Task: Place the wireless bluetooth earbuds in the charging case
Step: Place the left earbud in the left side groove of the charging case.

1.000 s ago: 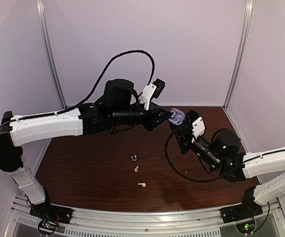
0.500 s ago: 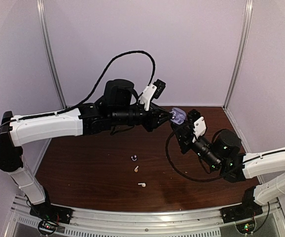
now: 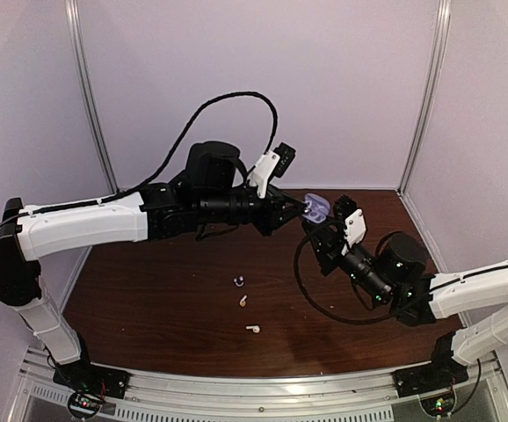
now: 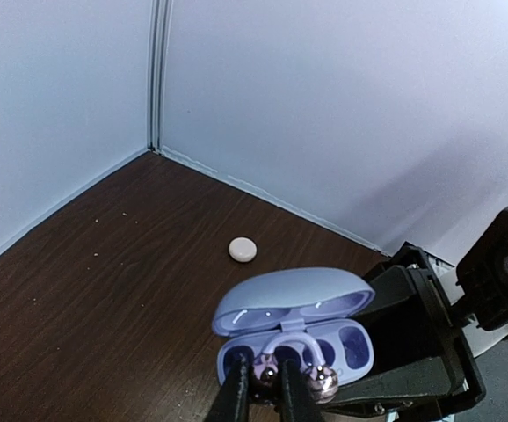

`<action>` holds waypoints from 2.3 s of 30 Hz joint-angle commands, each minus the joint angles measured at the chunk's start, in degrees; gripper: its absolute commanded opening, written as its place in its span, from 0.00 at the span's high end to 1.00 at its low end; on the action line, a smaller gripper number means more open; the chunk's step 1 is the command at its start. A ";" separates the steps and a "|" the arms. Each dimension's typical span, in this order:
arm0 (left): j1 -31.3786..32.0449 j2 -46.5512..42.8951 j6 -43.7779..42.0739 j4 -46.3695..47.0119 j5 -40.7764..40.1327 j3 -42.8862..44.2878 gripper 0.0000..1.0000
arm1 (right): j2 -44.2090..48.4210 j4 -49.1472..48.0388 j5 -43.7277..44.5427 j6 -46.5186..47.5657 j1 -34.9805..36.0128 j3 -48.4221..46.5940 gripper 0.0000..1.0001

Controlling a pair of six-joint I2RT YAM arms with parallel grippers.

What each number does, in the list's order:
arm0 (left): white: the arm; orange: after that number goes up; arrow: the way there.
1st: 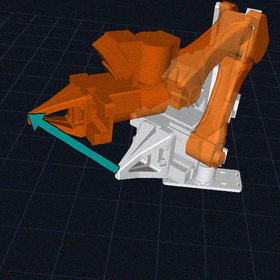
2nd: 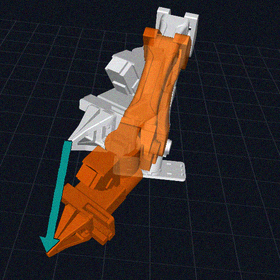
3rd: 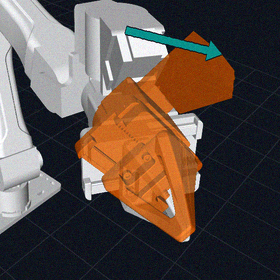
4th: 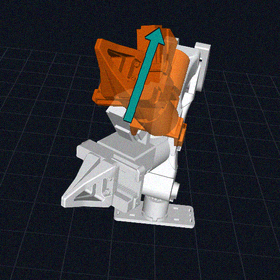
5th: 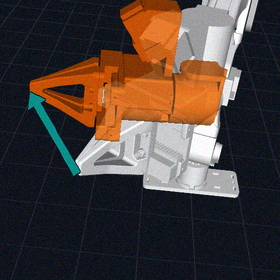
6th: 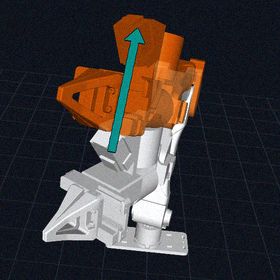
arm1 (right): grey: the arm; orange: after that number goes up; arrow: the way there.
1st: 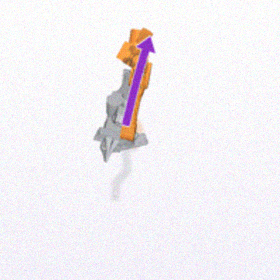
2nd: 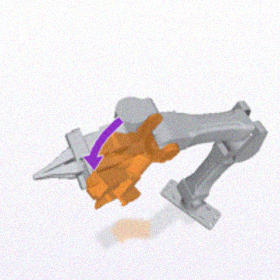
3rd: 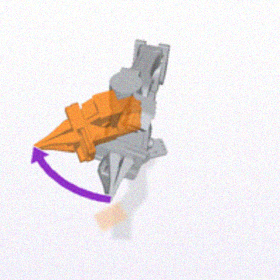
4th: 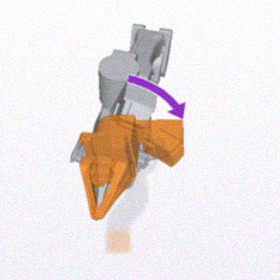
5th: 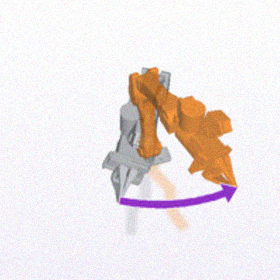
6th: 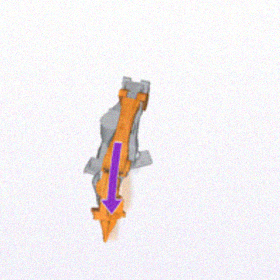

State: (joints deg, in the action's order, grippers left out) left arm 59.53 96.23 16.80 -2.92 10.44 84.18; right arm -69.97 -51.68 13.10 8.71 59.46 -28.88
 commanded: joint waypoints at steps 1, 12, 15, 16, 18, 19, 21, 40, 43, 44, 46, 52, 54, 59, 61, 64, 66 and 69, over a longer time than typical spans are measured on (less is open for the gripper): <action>0.14 1.05 0.44 0.73 -0.26 1.98 0.92 | -0.57 -3.57 -0.82 -2.38 0.48 -0.06 1.00; 0.14 2.94 1.43 -3.87 -4.94 4.70 0.87 | -1.13 -4.49 -0.65 -3.99 0.48 -0.08 1.00; 0.13 3.17 1.49 -4.77 -5.05 4.85 0.82 | -1.13 -5.18 -0.38 -4.58 0.49 0.10 1.00; 0.15 3.18 1.53 -4.88 -5.05 4.81 0.81 | -1.13 -5.39 -0.36 -4.79 0.49 0.14 1.00; 0.12 3.25 1.49 -5.06 -4.45 4.76 0.78 | -1.19 -5.88 -0.38 -5.40 0.48 0.23 1.00; 0.15 3.31 1.50 -5.14 -4.20 4.89 0.77 | -1.21 -6.15 -0.36 -5.71 0.48 0.31 1.00; 0.12 3.34 1.52 -5.59 -4.00 5.02 0.77 | -1.45 -6.54 -0.41 -6.33 0.48 0.41 1.00; 0.10 2.61 0.55 -7.71 -4.16 5.14 0.62 | -1.47 -8.09 -0.25 -7.47 0.30 1.44 1.00; 0.15 2.47 0.30 -7.79 -4.78 5.40 0.64 | -1.64 -8.04 -0.65 -7.56 0.30 1.46 1.00; 0.15 2.47 0.22 -7.81 -5.03 5.62 0.65 | -1.73 -7.96 -0.81 -7.63 0.30 1.43 1.00; 0.15 2.63 0.08 -7.88 -5.67 6.17 0.67 | -1.83 -7.84 -1.26 -7.74 0.32 1.39 1.00; 0.13 3.79 -0.18 -9.05 -6.30 7.93 0.73 | -1.60 -7.39 -1.77 -7.92 0.30 1.46 1.00; 0.11 4.05 -0.14 -9.12 -6.13 8.01 0.74 | -1.28 -7.48 -1.77 -7.79 0.33 1.60 1.00; 0.15 4.15 -0.41 -9.26 -4.93 7.85 0.70 | -0.96 -7.63 -1.25 -7.66 0.23 1.66 1.00; 0.15 4.15 -0.59 -9.27 -3.69 7.76 0.67 | -0.88 -7.73 -1.04 -7.80 0.09 1.72 1.00; 0.15 3.77 -0.71 -9.27 -3.03 7.22 0.65 | -0.69 -7.88 -0.98 -8.36 -0.18 1.89 1.00; 0.14 3.46 -0.83 -9.30 -2.98 6.77 0.65 | -0.56 -7.91 -1.06 -8.66 -0.42 2.05 1.00; 0.14 3.27 -1.00 -9.89 -2.88 6.53 0.65 | -0.24 -8.08 -1.21 -8.71 -0.74 2.39 1.00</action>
State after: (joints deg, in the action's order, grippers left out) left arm 59.57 99.04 16.78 -11.73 6.42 90.65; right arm -71.79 -56.49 12.27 0.99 59.20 -27.05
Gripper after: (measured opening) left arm 0.353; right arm 0.283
